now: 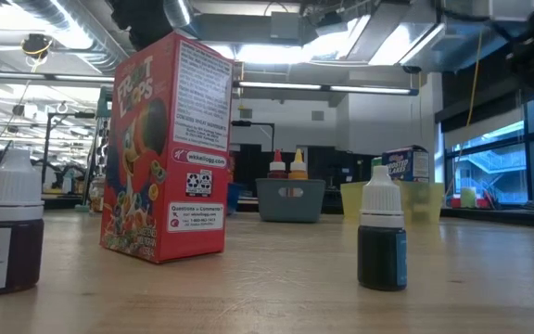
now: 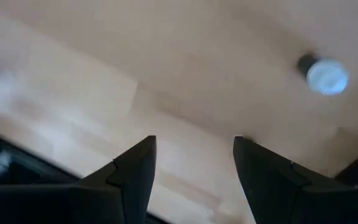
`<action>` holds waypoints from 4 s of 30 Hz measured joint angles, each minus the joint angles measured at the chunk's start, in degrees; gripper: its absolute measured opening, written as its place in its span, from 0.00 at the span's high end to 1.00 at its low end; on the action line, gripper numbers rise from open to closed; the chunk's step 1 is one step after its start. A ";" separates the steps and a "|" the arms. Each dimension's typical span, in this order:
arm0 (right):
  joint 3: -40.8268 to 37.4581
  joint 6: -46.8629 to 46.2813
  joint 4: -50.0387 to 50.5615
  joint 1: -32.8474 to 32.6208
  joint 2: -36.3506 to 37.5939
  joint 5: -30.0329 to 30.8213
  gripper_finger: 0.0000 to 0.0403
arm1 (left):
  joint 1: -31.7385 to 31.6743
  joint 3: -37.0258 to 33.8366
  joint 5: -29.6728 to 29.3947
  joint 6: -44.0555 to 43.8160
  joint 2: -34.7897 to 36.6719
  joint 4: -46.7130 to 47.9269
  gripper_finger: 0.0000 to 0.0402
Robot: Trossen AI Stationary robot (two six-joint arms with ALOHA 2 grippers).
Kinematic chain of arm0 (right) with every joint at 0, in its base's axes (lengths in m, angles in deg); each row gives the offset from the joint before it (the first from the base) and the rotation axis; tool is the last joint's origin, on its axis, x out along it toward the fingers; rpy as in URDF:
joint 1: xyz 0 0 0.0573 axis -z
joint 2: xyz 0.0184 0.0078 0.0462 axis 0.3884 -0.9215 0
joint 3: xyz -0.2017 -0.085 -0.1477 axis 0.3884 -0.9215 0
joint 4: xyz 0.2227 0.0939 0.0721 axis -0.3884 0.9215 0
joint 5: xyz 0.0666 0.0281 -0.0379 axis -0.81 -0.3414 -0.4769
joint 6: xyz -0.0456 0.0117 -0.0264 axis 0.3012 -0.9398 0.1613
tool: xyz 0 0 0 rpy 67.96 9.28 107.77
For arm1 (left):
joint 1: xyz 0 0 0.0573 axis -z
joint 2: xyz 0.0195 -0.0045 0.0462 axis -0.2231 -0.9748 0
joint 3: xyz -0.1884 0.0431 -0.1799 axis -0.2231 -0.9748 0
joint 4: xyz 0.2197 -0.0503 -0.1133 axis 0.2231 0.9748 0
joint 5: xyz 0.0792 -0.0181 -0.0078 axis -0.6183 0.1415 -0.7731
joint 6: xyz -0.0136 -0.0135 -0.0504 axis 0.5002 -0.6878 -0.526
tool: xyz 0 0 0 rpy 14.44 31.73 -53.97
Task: Pick & Place Kitchen Items
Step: Put the small black food coloring bottle into the dark green bin
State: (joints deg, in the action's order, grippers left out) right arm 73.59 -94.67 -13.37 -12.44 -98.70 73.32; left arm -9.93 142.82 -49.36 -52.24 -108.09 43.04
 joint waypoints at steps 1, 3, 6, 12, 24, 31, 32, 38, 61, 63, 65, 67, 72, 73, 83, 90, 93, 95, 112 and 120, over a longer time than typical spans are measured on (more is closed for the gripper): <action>0.00 0.17 -0.55 -1.12 0.00 -0.39 0.46 | 0.00 0.00 0.00 0.00 0.00 -0.01 0.46; 0.00 0.21 -1.79 -3.58 0.00 -0.64 0.46 | 0.00 0.00 0.00 0.00 0.00 -0.03 0.46; 0.00 0.37 -1.76 -6.89 0.00 -0.48 0.46 | 0.00 0.00 0.00 -0.02 0.00 -0.09 0.47; 0.00 -10.44 -0.68 -11.64 -0.20 2.72 0.46 | 0.00 0.00 0.00 -0.46 0.00 -0.18 0.46; 0.00 -25.51 0.24 -17.30 -4.86 -0.96 0.46 | 0.00 0.00 0.00 -1.05 0.00 -0.16 0.47; -0.01 -25.58 0.41 -17.30 -7.75 -1.28 0.46 | 0.00 0.00 0.00 -1.05 0.00 -0.16 0.46; -0.01 -25.59 0.39 -17.30 -8.12 -1.02 0.46 | 0.00 0.00 0.00 -1.05 0.00 -0.17 0.46; -0.02 -26.67 0.37 -17.30 -9.82 -0.07 0.46 | 0.00 0.00 0.00 -1.07 0.00 -0.17 0.46; -0.02 -27.04 -0.53 -17.30 -16.96 0.06 0.47 | 0.00 0.00 -0.07 -1.07 -0.02 -0.40 0.46; -0.04 -27.04 -0.53 -17.30 -17.14 0.06 0.48 | 0.00 0.00 -0.07 -1.07 -0.02 -0.38 0.47; -0.04 -27.04 -0.52 -17.30 -17.14 0.06 0.50 | 0.00 0.00 -0.09 -1.07 -0.02 -0.38 0.47; -0.04 -27.05 -0.54 -17.30 -17.14 0.06 0.52 | 0.00 0.00 -0.21 -1.07 -0.02 -0.39 0.46; -0.04 -26.80 -1.48 -17.30 -17.14 0.06 0.57 | 0.00 0.00 -0.46 -1.07 -0.02 -0.40 0.46; -0.04 -26.80 -1.76 -17.30 -17.14 0.06 0.57 | 0.00 0.00 -0.46 -1.07 -0.02 -0.40 0.47; -0.04 -26.63 -1.94 -17.26 -17.14 0.04 0.64 | 0.00 0.00 -0.46 -1.07 -0.02 -0.40 0.47; -0.04 -25.52 -1.99 -17.26 -17.14 -0.16 0.70 | 0.00 0.00 -0.46 -1.07 -0.02 -0.40 0.46; -0.04 -25.51 -1.97 -17.26 -17.14 -0.16 0.72 | 0.00 0.00 -0.46 -1.07 -0.02 -0.40 0.47; -0.04 -25.51 -1.98 -17.21 -17.14 -0.16 0.73 | 0.00 0.00 -0.46 -1.07 -0.02 -0.40 0.46; 4.06 -14.86 -0.73 -13.98 -16.78 -0.13 0.86 | 0.00 0.00 -0.46 -1.09 -0.02 -0.38 0.47; 13.68 1.05 5.47 -6.51 -16.74 -0.08 0.86 | 0.00 0.00 -0.44 -1.29 -0.02 -0.38 0.46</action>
State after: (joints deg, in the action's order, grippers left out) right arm 87.28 -93.62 -7.90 -18.96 -115.44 73.24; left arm -9.93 142.82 -49.79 -53.53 -108.11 42.65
